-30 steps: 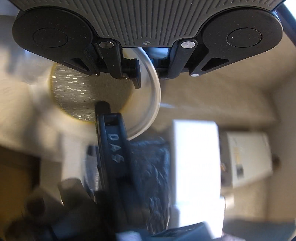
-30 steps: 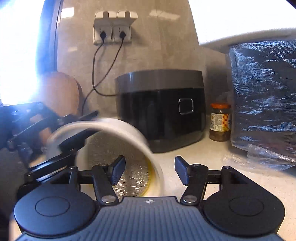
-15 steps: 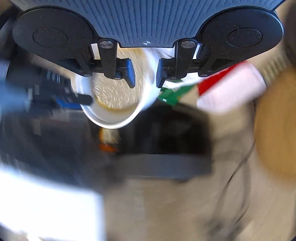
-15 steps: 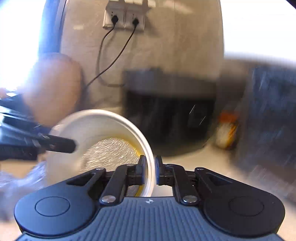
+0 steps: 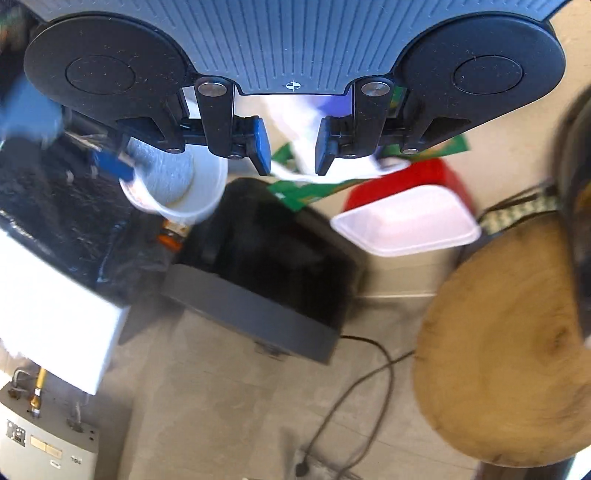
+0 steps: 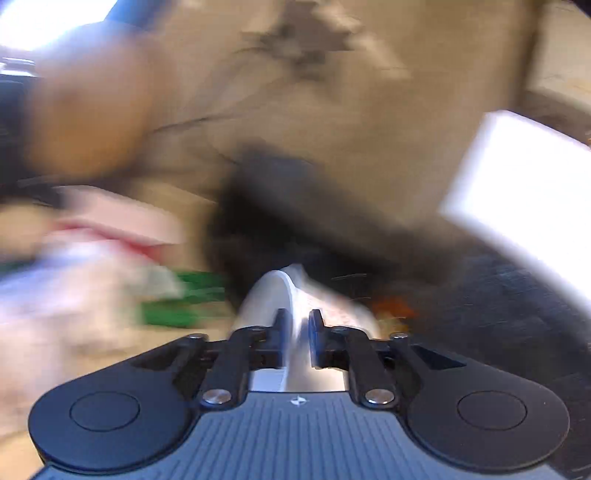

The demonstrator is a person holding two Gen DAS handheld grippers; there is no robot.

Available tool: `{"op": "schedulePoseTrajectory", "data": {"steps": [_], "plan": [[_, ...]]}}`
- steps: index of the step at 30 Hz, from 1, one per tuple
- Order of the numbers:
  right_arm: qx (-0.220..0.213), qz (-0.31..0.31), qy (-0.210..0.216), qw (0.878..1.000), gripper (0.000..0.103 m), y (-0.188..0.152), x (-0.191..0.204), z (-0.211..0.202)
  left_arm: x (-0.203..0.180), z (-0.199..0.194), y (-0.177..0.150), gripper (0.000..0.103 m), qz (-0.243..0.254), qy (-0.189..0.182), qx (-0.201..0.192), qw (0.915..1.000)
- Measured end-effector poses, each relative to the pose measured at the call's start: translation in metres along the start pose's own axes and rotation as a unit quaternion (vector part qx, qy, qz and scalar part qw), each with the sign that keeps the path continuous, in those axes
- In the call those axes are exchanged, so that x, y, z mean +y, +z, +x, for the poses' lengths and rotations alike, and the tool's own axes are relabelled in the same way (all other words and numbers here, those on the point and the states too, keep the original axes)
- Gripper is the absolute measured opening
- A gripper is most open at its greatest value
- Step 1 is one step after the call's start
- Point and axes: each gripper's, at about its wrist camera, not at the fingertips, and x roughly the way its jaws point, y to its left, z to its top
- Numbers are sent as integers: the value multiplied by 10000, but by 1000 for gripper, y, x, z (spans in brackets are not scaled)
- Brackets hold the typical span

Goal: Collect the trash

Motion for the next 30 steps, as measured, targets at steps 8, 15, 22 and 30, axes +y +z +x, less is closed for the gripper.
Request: {"op": "schedulePoseTrajectory", "data": {"steps": [8,15,22,30], "plan": [[186,515,942,9940,55,-41,26,-36,20,6,-12,30,-360,-424,458,9974],[118,1422,1097,9837,71,-50,-16,-45,-5,5,-10,30,76,-1134,103,9935],[119,2051,1467,9676,77,-55,-41,-39,-18,2,-14,30,168,-874,404,9952],[69,2025,2635,9431,80,-30,18,-50,9,-46,-32,30,320,-9,309,9990]]}}
